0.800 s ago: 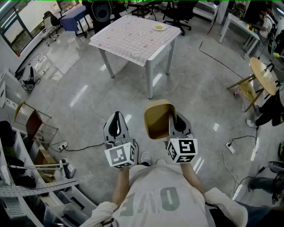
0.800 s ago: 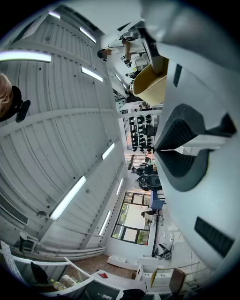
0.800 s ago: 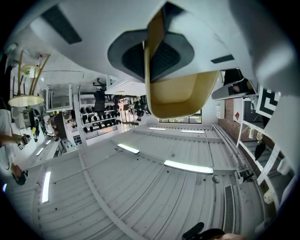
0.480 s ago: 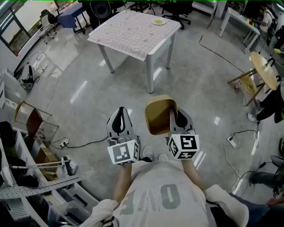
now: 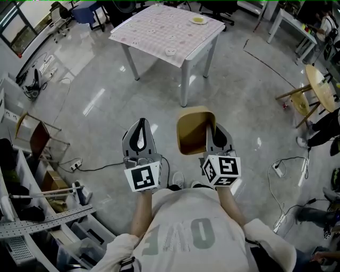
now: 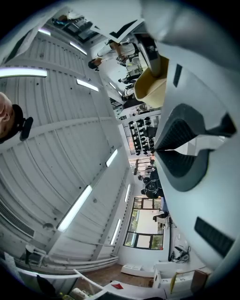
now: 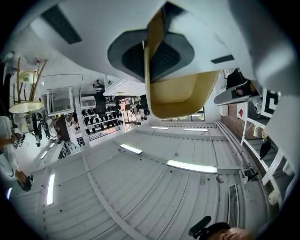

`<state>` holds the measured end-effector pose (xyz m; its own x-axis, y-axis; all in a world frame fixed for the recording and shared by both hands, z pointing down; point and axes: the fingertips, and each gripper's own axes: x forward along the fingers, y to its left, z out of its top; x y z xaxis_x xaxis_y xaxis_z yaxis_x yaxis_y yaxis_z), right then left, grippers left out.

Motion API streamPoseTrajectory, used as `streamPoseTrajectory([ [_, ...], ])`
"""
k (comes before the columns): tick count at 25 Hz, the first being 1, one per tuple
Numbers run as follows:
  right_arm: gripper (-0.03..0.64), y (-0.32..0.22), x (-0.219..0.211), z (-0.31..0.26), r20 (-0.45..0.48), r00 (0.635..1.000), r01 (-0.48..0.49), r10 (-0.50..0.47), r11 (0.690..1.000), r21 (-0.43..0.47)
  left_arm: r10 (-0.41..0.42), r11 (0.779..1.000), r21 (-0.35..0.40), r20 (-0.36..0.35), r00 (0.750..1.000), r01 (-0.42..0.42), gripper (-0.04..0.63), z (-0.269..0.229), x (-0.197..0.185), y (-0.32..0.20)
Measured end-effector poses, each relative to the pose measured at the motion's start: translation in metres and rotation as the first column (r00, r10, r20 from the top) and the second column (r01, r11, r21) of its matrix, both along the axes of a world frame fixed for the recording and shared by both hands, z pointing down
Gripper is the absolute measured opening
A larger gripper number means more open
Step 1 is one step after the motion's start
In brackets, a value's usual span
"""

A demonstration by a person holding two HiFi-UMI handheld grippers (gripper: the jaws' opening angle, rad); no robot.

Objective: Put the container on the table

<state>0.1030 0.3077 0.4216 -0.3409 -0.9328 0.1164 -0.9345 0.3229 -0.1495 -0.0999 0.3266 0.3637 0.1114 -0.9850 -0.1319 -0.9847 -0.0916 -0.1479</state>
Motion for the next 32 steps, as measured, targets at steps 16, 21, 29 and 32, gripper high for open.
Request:
streamPoseTrajectory([
  [16, 0.032, -0.109, -0.002, 0.019, 0.022, 0.997, -0.075, 0.075, 0.997, 0.026, 0.008, 0.999, 0.051, -0.001, 1.0, -0.008, 0.029, -0.003, -0.041, -0.131],
  [21, 0.032, -0.191, -0.004, 0.017, 0.031, 0.996, -0.084, 0.082, 0.995, 0.051, 0.038, 0.996, 0.087, -0.019, 0.999, -0.036, 0.029, -0.013, -0.039, -0.209],
  [29, 0.032, -0.362, -0.009, 0.003, 0.029, 0.997, -0.073, 0.071, 0.996, 0.049, 0.058, 0.996, 0.071, -0.017, 0.998, -0.056, 0.029, -0.019, -0.036, -0.374],
  [32, 0.032, -0.437, -0.018, -0.002, 0.023, 0.999, -0.05, 0.049, 0.998, 0.039, 0.045, 0.997, 0.06, -0.03, 0.999, -0.043, 0.029, -0.021, -0.042, -0.452],
])
